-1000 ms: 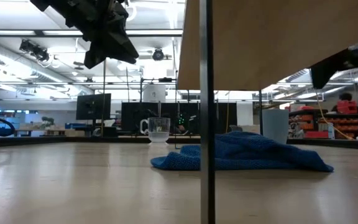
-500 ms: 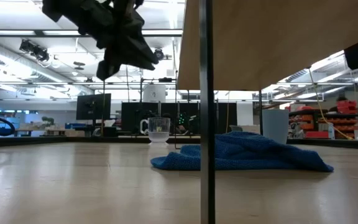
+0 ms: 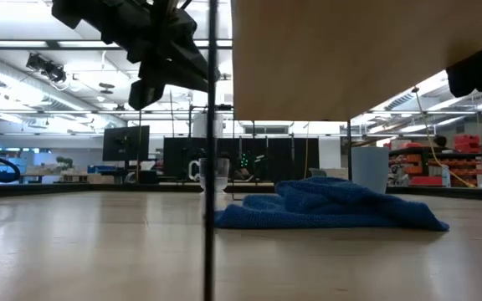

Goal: Stack small to large cups/mugs on shelf
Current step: Move the shelf to the middle of the table

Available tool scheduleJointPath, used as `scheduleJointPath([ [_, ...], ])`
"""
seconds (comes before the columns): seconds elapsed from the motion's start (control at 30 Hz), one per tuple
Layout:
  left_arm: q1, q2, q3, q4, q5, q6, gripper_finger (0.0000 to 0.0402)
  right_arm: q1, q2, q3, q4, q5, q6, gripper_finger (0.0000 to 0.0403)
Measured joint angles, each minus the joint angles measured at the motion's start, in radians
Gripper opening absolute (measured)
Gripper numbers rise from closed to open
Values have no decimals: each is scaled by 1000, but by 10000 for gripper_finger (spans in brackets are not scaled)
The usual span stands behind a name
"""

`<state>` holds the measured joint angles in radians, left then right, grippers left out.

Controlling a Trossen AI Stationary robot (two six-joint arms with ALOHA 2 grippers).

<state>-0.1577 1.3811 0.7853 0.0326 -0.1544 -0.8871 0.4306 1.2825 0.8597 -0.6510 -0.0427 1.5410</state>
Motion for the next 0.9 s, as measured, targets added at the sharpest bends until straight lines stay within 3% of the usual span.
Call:
scheduleJointPath([
  [0.9,3,0,0,-59,2,0,51,-44,33,0,111,-61,-79,4],
])
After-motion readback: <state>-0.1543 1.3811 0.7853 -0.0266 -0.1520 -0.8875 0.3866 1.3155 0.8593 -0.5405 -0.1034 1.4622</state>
